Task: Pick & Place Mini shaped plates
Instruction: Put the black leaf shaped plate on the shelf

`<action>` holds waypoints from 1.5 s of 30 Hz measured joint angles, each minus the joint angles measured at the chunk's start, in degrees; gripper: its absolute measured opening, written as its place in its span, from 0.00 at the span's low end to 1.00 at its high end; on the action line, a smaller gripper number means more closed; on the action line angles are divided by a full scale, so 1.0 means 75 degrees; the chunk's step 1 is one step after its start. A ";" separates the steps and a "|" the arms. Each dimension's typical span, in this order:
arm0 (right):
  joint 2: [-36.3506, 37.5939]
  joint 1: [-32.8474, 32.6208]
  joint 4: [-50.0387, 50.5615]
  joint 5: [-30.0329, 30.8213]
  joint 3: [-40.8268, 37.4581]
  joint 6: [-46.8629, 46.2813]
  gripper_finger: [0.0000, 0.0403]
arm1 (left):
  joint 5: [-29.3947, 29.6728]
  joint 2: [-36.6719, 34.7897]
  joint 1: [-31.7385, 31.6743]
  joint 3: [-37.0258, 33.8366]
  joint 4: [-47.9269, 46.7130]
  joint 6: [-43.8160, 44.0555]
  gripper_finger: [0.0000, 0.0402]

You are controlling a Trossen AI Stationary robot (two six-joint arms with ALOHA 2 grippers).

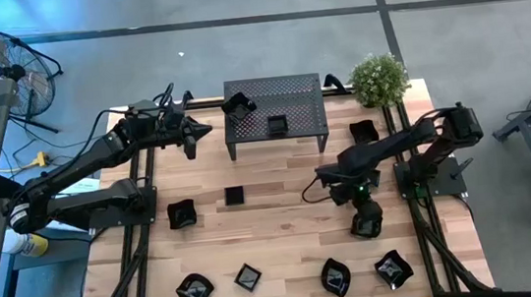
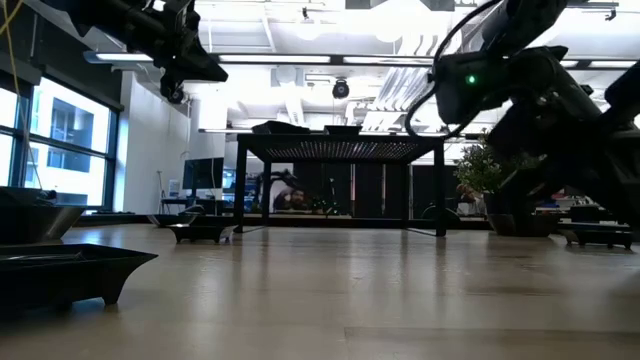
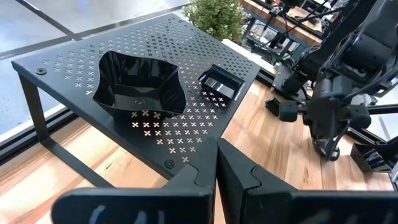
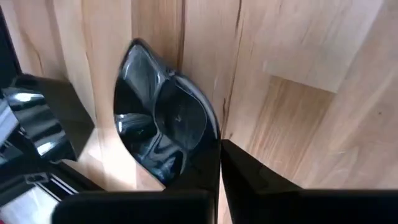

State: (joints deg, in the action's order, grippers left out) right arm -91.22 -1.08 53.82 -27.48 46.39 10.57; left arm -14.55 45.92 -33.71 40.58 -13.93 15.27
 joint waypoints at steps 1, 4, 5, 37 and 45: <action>0.0066 0.0000 0.0002 -0.0015 0.0000 -0.0086 0.02 | 0.0000 0.0000 0.0000 0.0000 0.0000 -0.0005 0.00; 0.0291 0.0000 0.0015 -0.0148 0.0000 -0.0411 0.01 | 0.0000 -0.0001 0.0000 0.0000 0.0000 -0.0036 0.00; 0.0384 0.0000 0.0013 -0.0213 0.0000 -0.0601 0.01 | 0.0000 0.0000 0.0000 0.0000 -0.0001 -0.0045 0.00; 0.0781 -0.0306 -0.1740 -0.0610 -0.1145 -0.2725 0.02 | -0.0002 0.0001 0.0000 0.0000 -0.0221 -0.0055 0.00; 0.1348 -0.0060 -0.1759 -0.0944 -0.1145 -0.3334 0.01 | 0.0000 -0.0001 0.0000 0.0000 -0.0221 -0.0055 0.00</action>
State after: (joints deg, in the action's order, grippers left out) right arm -81.11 -1.53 40.63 -34.56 37.80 -14.43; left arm -14.55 45.91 -33.71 40.58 -15.59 14.85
